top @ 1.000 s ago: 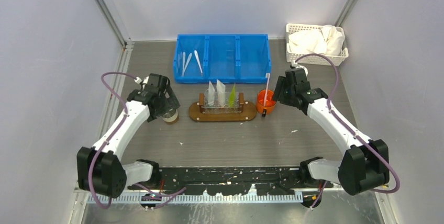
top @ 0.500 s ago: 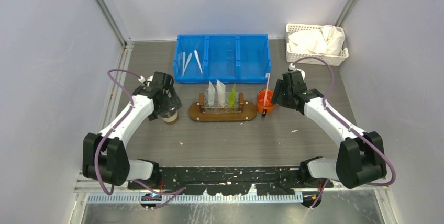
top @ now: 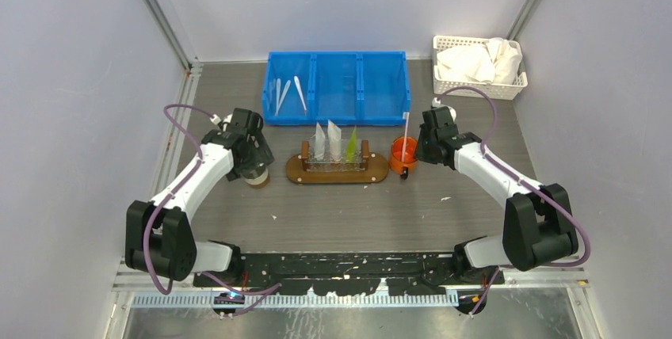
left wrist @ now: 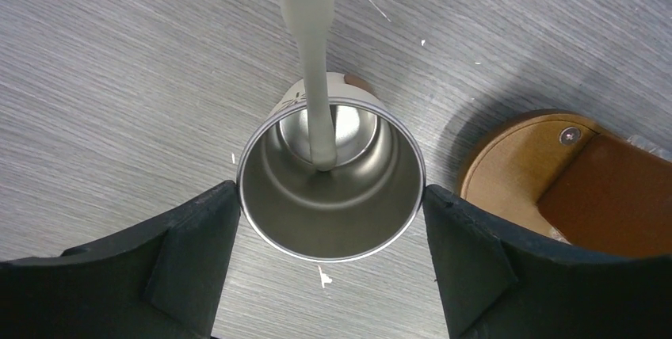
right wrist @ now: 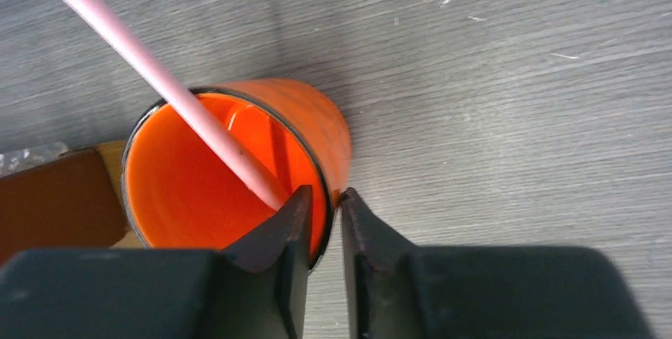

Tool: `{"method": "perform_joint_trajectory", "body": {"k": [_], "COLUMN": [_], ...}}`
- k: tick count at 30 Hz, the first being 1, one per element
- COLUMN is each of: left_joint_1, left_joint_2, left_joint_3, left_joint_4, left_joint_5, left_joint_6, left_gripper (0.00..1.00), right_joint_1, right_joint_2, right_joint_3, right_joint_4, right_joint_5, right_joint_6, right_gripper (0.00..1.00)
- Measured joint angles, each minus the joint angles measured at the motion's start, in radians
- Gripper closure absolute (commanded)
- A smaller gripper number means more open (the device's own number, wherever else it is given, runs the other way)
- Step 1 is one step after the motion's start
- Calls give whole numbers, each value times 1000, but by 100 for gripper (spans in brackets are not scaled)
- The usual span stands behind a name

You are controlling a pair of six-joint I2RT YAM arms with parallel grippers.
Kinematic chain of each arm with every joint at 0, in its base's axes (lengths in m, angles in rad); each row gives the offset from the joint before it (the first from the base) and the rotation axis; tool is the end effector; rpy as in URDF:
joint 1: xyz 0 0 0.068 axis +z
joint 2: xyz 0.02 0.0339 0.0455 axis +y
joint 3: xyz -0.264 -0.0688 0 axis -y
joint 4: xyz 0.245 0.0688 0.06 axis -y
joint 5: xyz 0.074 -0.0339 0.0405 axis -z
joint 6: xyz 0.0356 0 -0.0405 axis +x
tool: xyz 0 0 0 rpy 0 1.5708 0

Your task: Prepare toiletry sets of a toothbrush and toothpaste on the tray

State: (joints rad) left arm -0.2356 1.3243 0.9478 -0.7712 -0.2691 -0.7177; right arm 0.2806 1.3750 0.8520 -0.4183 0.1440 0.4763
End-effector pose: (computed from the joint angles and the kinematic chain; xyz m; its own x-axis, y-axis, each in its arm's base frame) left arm 0.2453 -0.0491 0.2365 -0.7461 -0.4729 -0.4687 -0.4935 0.8653 -0.0874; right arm 0.2658 0.0713 0.2138 -0.7787 0.2478 -0.5764 0.1847 0.9685 0.1668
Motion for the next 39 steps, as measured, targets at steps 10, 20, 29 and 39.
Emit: {"method": "perform_joint_trajectory", "body": {"k": [10,20,29,39], "left_joint_1": [0,0,0,0], "left_joint_2": [-9,-18,-119,-286], "left_joint_3": [0,0,0,28], "left_joint_4": [8,4,-35,-96], "left_joint_5": [3,3,8,-27], "left_joint_6": [16,23,19,17], "left_gripper": [23,2,7,13], "right_joint_1": [-1,-1,-1,-1], "right_joint_2": [4,6,12,13], "right_joint_3": [4,6,8,8], "right_joint_4": [-9,-11,-5,-1], "right_joint_5": [1,1,-1,-7], "right_joint_6": [-6,-7,-7,-7], "right_gripper": [89,87,87,87]}}
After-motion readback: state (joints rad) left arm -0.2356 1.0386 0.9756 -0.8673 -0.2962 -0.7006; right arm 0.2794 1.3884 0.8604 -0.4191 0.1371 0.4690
